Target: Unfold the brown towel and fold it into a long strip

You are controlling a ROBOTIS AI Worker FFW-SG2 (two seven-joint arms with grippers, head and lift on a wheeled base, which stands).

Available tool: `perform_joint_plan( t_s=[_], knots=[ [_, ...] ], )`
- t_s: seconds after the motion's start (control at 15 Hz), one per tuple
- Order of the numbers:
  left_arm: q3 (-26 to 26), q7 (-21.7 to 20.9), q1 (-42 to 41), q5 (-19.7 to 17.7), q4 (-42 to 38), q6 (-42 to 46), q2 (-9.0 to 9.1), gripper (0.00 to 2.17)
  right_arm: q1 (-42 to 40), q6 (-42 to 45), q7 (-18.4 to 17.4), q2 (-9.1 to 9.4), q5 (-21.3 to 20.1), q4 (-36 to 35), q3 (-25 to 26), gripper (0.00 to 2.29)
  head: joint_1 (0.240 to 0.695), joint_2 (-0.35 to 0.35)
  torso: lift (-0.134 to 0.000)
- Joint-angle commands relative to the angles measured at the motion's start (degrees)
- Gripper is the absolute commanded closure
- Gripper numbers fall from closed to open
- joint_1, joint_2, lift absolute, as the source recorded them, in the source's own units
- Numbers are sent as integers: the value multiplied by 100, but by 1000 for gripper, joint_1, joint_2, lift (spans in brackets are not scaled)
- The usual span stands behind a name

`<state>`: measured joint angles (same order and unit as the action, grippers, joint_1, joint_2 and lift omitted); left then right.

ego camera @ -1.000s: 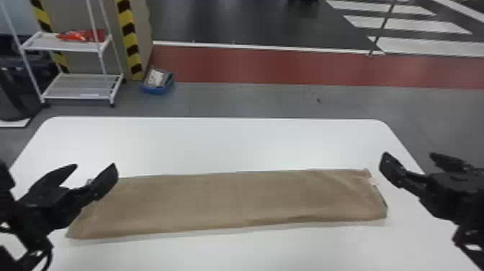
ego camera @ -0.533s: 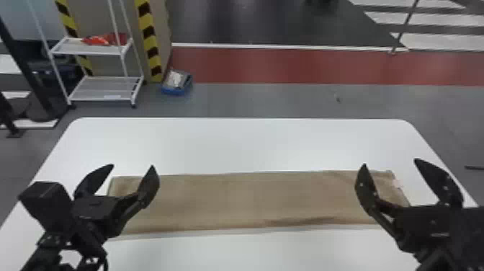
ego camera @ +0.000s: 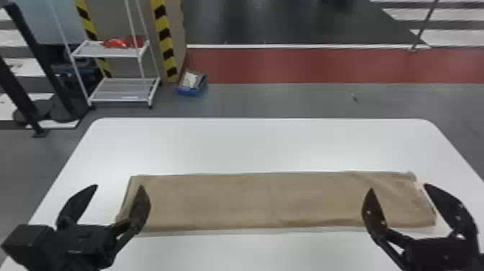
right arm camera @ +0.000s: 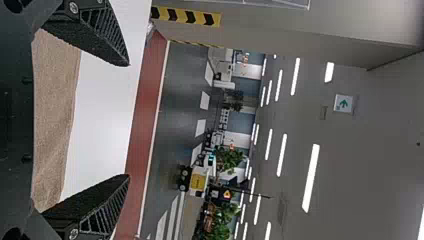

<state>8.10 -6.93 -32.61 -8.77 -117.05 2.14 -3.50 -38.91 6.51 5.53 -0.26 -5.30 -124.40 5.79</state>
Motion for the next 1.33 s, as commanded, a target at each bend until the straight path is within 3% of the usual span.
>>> perform_joint_plan(
  t_s=[0.0, 1.27],
  knots=[
    [52, -1, -70, 7, -29, 1, 16, 33, -11, -32, 10, 32, 11, 13, -43, 83, 695, 40, -115],
    [16, -10, -149, 104, -213, -193, 51, 33, 85, -261, 115, 32, -6, 65, -78, 80, 695, 52, -115]
  ],
)
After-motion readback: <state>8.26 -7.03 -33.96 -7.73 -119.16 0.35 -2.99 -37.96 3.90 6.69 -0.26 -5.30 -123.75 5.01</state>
